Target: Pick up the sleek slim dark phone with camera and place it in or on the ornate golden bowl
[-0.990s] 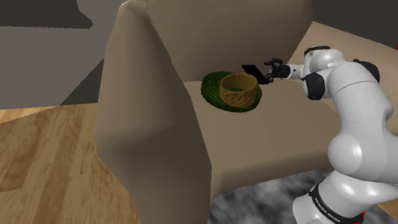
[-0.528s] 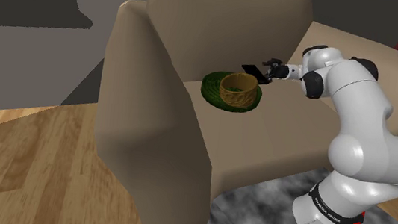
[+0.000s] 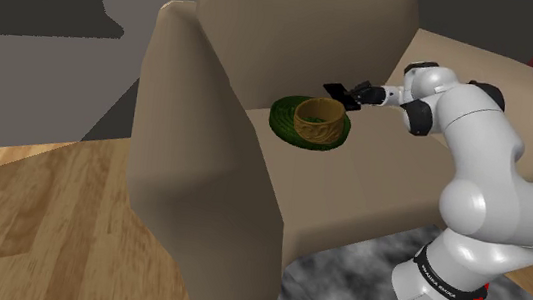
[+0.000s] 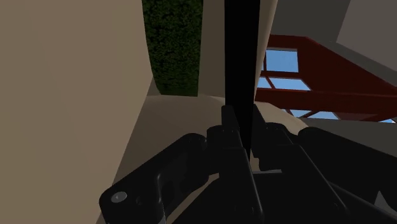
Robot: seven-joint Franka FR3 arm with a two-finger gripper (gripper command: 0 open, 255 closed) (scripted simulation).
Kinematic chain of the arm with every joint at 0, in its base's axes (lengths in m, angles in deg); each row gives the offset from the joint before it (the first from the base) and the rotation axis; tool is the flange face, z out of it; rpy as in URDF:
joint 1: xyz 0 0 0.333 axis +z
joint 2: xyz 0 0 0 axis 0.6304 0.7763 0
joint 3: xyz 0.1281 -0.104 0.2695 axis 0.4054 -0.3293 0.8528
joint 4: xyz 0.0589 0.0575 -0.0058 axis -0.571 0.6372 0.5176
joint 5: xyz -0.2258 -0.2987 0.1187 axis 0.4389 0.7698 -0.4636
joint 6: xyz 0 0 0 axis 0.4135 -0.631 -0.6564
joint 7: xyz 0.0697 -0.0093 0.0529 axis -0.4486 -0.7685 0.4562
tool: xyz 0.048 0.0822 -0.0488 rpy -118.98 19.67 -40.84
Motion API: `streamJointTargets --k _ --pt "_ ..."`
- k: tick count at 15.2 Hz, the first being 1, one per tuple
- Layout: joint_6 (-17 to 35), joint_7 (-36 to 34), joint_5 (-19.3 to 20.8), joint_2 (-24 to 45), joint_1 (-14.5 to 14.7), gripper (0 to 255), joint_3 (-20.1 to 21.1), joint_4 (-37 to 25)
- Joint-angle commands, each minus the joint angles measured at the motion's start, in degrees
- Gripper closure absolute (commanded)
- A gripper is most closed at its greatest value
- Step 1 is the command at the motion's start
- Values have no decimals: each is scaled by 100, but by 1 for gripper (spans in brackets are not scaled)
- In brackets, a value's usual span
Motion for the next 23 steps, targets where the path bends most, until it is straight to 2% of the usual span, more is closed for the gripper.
streamJointTargets --k 1,2,3,5,23 --pt "68 -32 -4 223 18 255 64 -58" --pt "92 -80 -23 222 22 255 78 -101" --pt "-10 124 85 -90 196 255 -21 445" --pt "-48 94 80 -224 242 255 -62 567" --pt "-223 -374 144 -1284 442 255 -183 1228"
